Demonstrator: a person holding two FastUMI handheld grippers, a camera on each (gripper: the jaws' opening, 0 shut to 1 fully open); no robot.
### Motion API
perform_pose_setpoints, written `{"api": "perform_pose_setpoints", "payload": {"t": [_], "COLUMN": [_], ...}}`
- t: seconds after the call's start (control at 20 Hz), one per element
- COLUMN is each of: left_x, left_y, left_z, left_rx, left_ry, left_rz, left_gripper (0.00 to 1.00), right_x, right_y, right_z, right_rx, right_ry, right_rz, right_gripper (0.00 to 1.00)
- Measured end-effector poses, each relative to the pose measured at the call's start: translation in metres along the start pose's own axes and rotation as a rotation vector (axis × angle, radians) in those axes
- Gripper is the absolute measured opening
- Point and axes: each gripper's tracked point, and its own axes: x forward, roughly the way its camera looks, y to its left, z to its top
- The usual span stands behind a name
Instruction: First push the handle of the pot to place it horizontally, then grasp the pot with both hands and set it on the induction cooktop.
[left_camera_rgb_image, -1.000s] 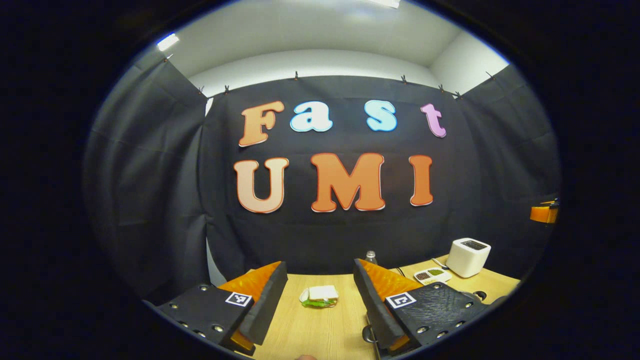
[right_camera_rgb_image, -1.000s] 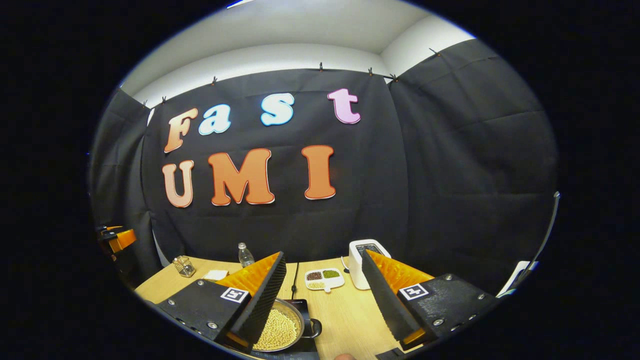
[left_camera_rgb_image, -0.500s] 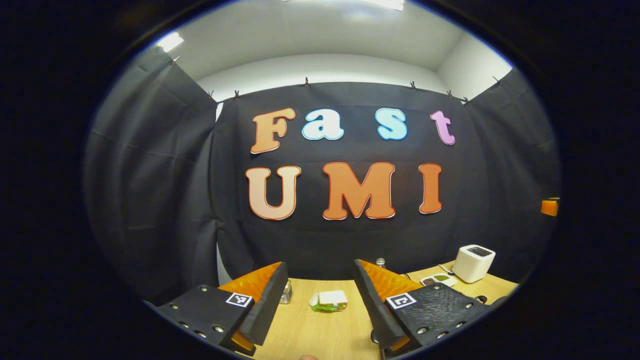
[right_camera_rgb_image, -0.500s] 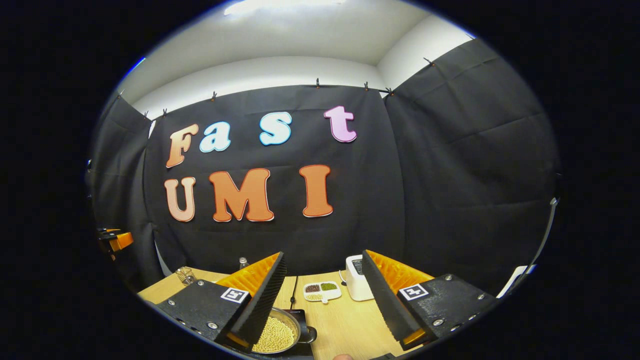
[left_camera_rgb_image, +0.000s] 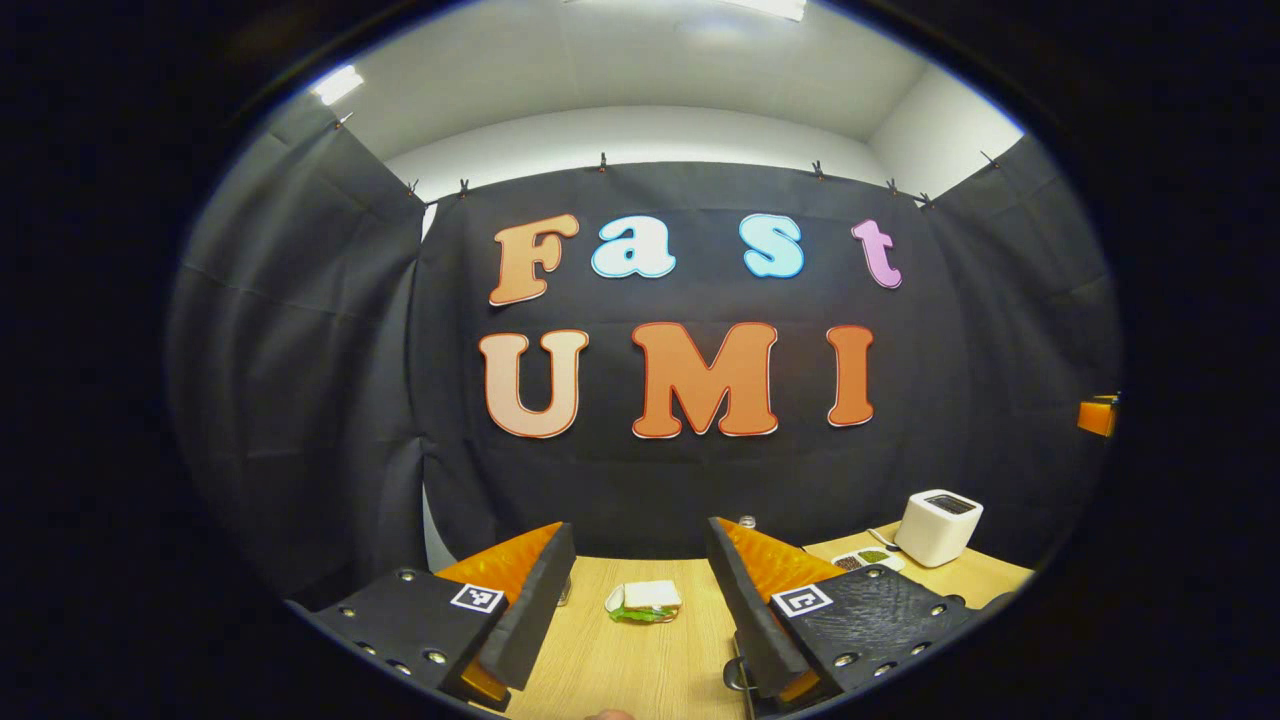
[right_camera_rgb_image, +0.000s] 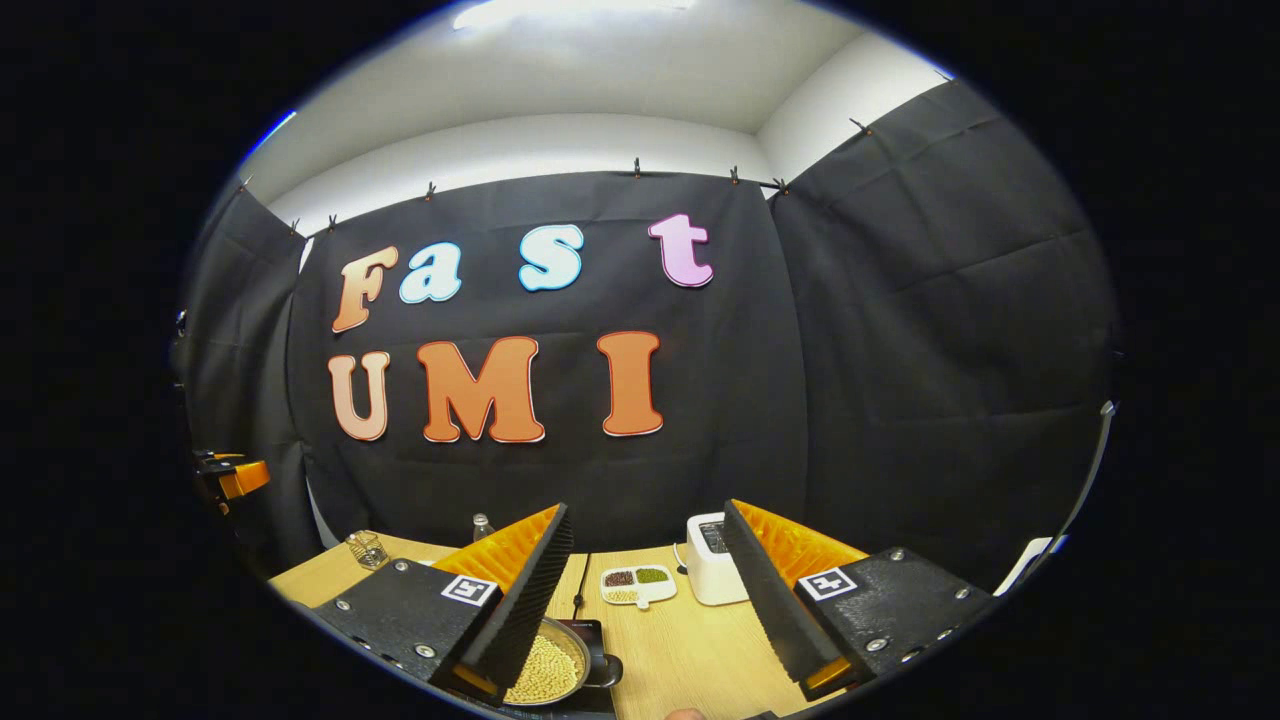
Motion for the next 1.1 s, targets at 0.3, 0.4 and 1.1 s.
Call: {"api": "perform_pose_setpoints", "payload": {"t": [0.3, 0.4, 1.1], "left_x": [-0.0008, -0.0004, 0.0007], "left_y": [-0.0055, -0.0051, -0.0060], "left_z": [-0.0028, -0.0041, -0.0078], "left_rx": [0.001, -0.001, 0.009], "left_ry": [0.006, 0.008, 0.015], "left_rz": [-0.009, -0.006, -0.001], "left_gripper": [0.81, 0.82, 0.82], "right_x": [0.0007, 0.0013, 0.0028], "right_y": [-0.0006, -0.0007, -0.0016], "right_z": [-0.0030, -0.0049, -0.0077], "right_rx": [-0.005, -0.005, -0.004], "right_ry": [-0.006, -0.004, -0.017], "right_rz": [0.002, 0.005, 0.013], "right_gripper": [0.94, 0.94, 0.94]}}
